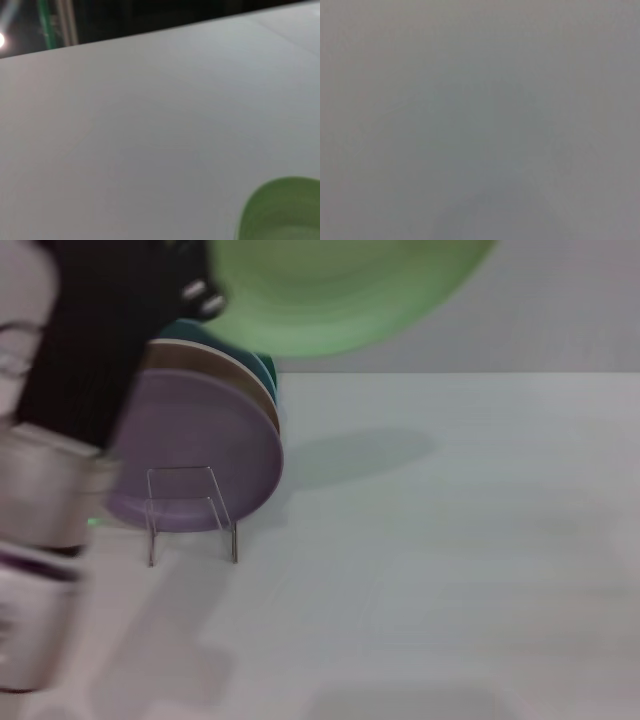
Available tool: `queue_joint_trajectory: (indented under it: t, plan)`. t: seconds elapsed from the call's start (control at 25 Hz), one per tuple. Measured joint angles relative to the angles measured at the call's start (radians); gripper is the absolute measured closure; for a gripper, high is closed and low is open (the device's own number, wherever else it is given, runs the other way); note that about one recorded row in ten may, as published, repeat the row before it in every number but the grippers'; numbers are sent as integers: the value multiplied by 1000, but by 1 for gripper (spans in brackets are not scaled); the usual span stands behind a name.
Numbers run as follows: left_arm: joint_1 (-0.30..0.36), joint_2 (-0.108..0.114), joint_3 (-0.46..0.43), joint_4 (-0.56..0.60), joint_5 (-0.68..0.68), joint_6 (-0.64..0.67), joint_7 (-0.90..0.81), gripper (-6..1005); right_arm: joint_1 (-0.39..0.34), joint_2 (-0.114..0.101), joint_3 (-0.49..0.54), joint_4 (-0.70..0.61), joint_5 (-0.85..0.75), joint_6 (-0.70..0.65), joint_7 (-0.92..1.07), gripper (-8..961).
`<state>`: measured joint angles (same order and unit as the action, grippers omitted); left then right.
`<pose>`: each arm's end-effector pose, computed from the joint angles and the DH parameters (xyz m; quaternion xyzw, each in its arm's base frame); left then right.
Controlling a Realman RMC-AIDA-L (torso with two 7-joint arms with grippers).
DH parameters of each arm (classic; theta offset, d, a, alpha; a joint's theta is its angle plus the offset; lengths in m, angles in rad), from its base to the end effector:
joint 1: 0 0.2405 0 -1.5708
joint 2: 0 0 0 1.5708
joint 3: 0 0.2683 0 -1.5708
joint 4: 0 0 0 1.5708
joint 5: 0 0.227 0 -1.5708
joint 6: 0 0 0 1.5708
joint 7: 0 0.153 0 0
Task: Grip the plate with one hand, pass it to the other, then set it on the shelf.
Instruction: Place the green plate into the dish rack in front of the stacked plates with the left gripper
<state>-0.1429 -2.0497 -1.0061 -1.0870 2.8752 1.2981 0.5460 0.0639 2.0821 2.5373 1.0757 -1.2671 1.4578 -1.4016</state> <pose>-0.1361 0.2996 0.0023 -0.6022 0.2025 -0.4309 0.6409 0.3383 0.2759 0.1699 -0.7018 0.3246 0.4806 0.4138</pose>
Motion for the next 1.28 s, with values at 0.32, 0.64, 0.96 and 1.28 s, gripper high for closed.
queue_joint_trajectory:
  t: [0.32, 0.64, 0.96, 1.28]
  plan:
    - [-201, 12, -132, 596, 13, 421, -168, 962, 23, -3, -8, -9, -21, 48, -30, 492]
    - [-279, 41, -162, 837, 13, 482, -212, 962, 41, -5, -8, -26, -38, 76, -51, 479]
    - [-293, 73, -158, 916, 13, 482, -215, 963, 48, -4, -7, -42, -38, 87, -58, 467]
    - [-291, 72, -155, 973, 13, 469, -214, 963, 59, -4, -10, -58, -38, 98, -59, 454]
